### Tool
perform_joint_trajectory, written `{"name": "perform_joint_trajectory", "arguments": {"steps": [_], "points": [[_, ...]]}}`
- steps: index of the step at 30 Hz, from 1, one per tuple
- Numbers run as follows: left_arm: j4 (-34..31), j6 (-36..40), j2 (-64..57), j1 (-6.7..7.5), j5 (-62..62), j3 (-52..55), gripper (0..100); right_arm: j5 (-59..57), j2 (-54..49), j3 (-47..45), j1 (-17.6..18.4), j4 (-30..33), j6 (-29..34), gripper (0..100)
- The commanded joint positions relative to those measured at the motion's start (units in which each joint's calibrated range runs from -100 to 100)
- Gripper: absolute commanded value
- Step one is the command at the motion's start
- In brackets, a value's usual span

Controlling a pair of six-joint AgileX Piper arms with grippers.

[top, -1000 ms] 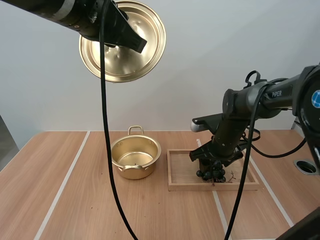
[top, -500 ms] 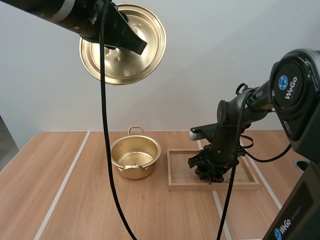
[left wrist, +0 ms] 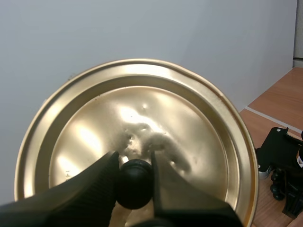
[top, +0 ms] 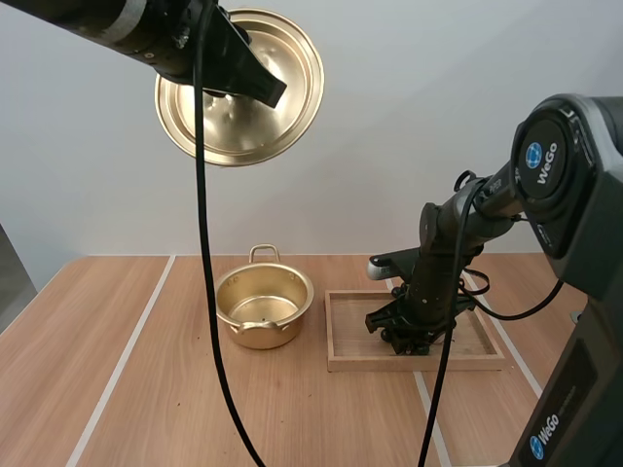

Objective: Open the pot, put the grape inside, and close it

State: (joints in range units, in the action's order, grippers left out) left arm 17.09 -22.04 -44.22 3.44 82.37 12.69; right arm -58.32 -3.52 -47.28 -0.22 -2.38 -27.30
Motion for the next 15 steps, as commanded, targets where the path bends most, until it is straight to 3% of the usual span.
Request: {"name": "perform_joint_trajectory", "arguments": {"steps": [1,15], "points": [[1.1,0.3,-0.5,0.19,0.1,-0.5,0,0.2,0.0,0.1,0.0,0.2,0.2,0],[1.1,0.3,-0.5,0.19,0.4,-0.5,0,-0.4,-9.6,0.1,0.0,0.5,-0.2,0]]}}
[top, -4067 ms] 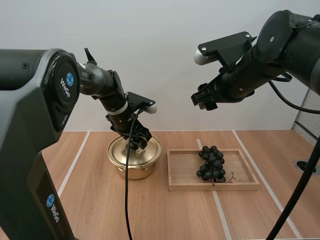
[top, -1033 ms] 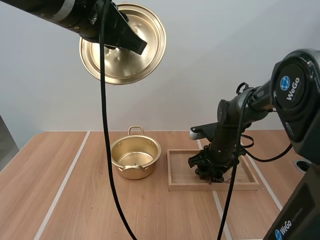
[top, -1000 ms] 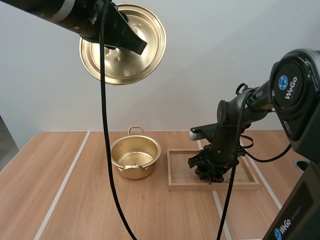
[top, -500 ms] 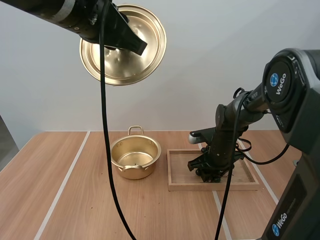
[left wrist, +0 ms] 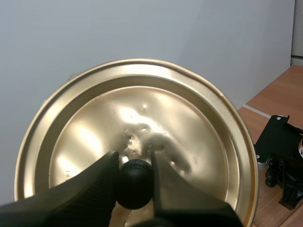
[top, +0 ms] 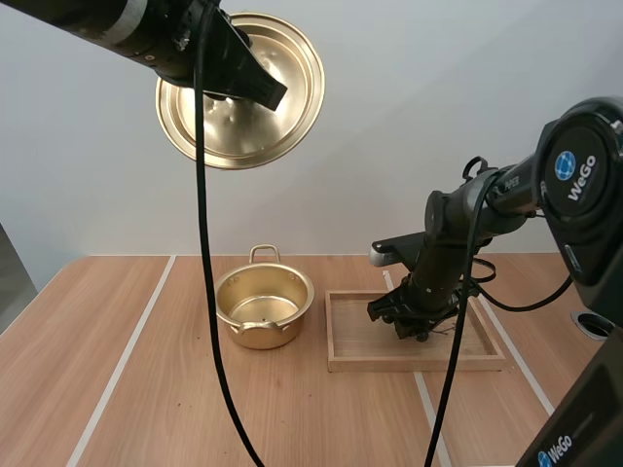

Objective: Open the pot, put the grape inside, and close it

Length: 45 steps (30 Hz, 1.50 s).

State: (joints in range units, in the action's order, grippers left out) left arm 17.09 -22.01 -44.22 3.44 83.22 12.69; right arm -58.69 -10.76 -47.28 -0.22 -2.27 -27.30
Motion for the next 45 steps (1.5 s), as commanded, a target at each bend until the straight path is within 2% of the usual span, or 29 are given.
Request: {"name": "perform_joint_trajectory", "arguments": {"steps": [1,15,24,32,35,38,41,45], "points": [[1.1,0.3,-0.5,0.19,-0.5,-0.5,0,-0.1,-3.3,0.1,0.0,0.4,-0.2,0],[1.1,0.3,-0.5,0.19,-0.5,-0.5,0,-2.5,-13.0,0.1,0.0,0.5,-1.8,0],[2.2,0.3,-0.5,0.19,-4.6,-0.5,0,-3.9,-19.5,0.3,0.0,0.5,-3.0,0],[6.7,0.1,-1.2,0.19,-10.8,-0.5,0,-12.9,-23.5,9.7,0.0,0.4,-3.3,0],[6.7,0.0,-3.3,0.19,-17.1,-0.5,0,-16.2,-23.4,13.4,0.0,-3.0,-6.2,0],[6.7,0.0,-6.3,0.19,-23.8,-0.6,0,-17.9,-23.4,15.4,0.0,-10.2,-9.7,0],[6.7,0.0,-8.0,0.19,-22.9,-3.1,0,-18.3,-23.4,16.3,0.2,-15.0,-12.4,0],[6.7,0.7,-8.4,0.19,-20.4,-8.8,0,-17.9,-23.4,16.3,1.8,-16.3,-13.3,0]]}}
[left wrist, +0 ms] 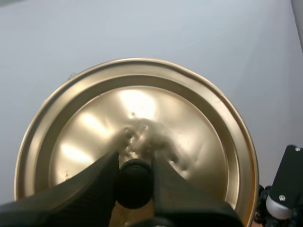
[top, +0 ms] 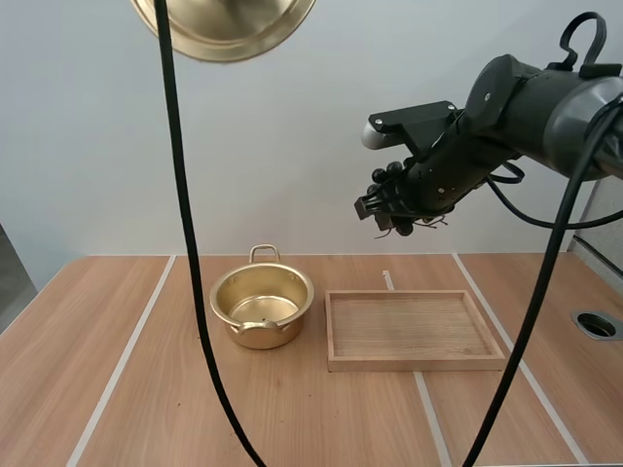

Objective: Open the pot, put the grape inside, and close it

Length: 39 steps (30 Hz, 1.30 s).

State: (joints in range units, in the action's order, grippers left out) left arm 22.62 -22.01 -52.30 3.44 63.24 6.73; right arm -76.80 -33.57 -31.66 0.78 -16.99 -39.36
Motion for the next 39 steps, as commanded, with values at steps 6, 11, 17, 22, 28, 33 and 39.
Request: {"name": "perform_joint_trajectory", "arguments": {"steps": [6,11,17,22,28,33,39], "points": [[1.3,1.4,-0.3,0.19,5.5,-10.5,0,2.1,0.0,0.6,5.1,-1.6,-1.3,0],[1.3,1.4,-0.3,0.19,7.2,-12.5,0,2.1,3.9,1.0,8.8,-2.0,-1.1,0],[1.3,1.4,-0.2,0.19,7.8,-12.5,0,2.1,9.2,3.0,11.7,-2.0,-1.1,0],[0.3,1.4,0.3,0.19,7.6,-12.5,0,0.0,13.4,6.6,14.0,-2.0,-1.1,0],[-0.6,1.4,1.7,0.19,7.6,-12.5,0,-1.1,17.9,7.3,16.5,-2.4,-1.2,0],[-1.0,1.4,2.7,0.19,7.6,-12.5,0,-1.8,21.7,7.3,17.3,-2.4,-1.2,0],[-3.2,1.4,3.4,0.19,5.8,-12.5,0,-2.0,24.9,7.3,17.3,-2.3,-1.3,0]]}}
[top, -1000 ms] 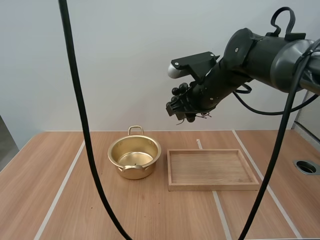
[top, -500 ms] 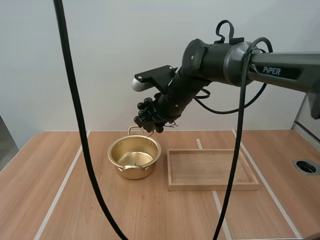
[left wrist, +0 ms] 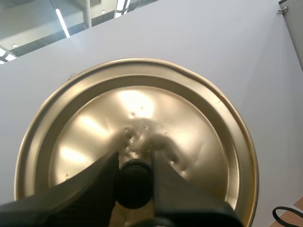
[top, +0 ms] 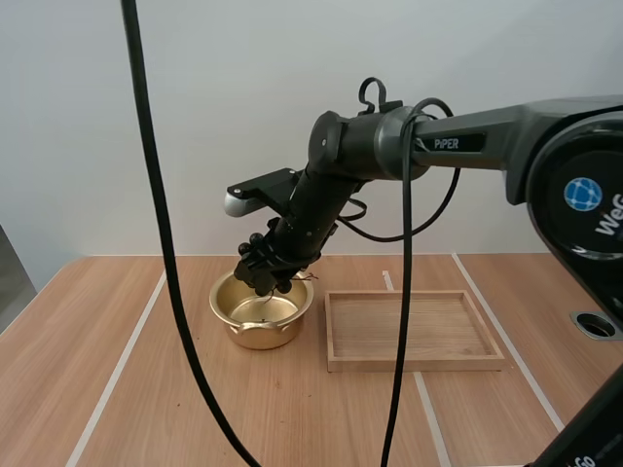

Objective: Open the pot, put the grape inside, and close it

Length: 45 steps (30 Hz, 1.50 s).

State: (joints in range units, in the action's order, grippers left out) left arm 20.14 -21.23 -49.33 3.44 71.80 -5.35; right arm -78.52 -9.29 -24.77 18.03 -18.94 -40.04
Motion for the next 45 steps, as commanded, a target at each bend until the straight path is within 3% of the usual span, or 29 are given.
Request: {"name": "perform_joint_trajectory", "arguments": {"steps": [1,29,45], "points": [[-0.7,0.6,0.4,0.19,-2.8,-0.5,0,-0.1,1.0,0.4,0.1,-0.4,-0.9,0],[-0.7,0.6,0.5,0.19,-2.2,-0.5,0,17.0,10.9,0.4,0.9,-0.9,-2.5,0],[-0.7,0.6,0.5,0.19,-0.2,-0.5,0,20.8,17.7,0.5,1.7,0.7,-2.8,0]]}}
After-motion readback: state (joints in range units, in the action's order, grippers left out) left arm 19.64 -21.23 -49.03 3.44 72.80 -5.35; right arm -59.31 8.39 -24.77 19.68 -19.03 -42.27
